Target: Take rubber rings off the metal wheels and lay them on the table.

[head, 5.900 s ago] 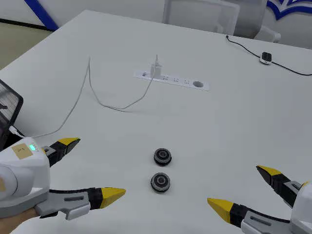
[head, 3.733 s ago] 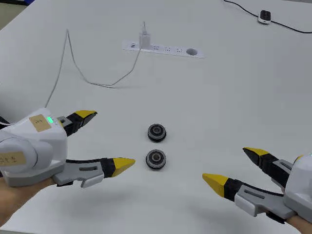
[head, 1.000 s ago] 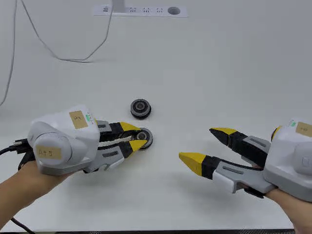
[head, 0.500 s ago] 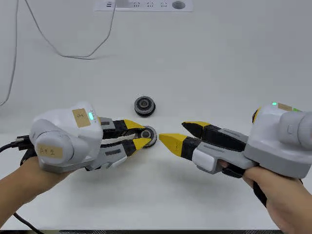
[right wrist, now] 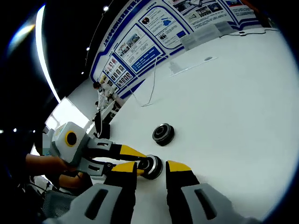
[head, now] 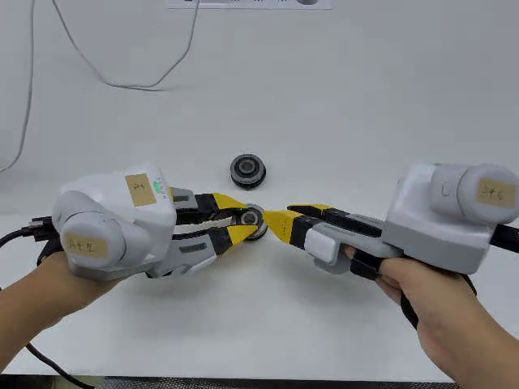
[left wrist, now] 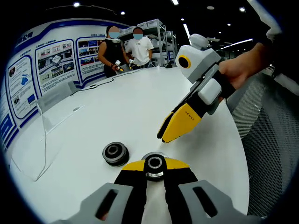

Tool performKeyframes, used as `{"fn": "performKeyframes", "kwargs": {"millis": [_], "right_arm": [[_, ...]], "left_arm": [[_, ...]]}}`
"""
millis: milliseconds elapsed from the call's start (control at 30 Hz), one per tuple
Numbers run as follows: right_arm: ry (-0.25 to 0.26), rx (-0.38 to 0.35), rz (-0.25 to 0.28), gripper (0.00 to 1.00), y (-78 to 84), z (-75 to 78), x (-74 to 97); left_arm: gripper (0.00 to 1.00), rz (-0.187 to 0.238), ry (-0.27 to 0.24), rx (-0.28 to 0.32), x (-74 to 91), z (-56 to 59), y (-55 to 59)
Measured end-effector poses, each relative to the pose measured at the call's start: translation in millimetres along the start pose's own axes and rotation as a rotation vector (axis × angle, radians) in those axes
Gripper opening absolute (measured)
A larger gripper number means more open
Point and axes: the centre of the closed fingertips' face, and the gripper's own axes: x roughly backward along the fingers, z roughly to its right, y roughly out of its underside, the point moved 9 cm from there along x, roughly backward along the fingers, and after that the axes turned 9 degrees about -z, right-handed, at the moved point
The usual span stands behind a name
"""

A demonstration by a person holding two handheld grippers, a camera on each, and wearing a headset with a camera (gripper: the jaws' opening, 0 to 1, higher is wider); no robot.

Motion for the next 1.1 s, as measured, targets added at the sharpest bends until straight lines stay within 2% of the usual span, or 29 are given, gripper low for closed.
{"fn": "performKeyframes", "kwargs": {"millis": [367,600,1100], "right_arm": [[-0.020,-0.077,-0.049,0.20,3.1,-1.1,-11.5],[-0.011,-0.112,-0.076,0.20,6.2,-0.1,-15.5],[-0.019,-0.152,-0.094,0.16,6.9,0.7,-18.1]], "left_arm": [[0.13,0.001,0.006,-0.012,-0.6,-1.1,0.3],[0.13,0.006,0.012,-0.016,-1.8,-3.5,2.8],[0.13,0.007,0.017,-0.025,-2.8,-5.4,3.8]]}}
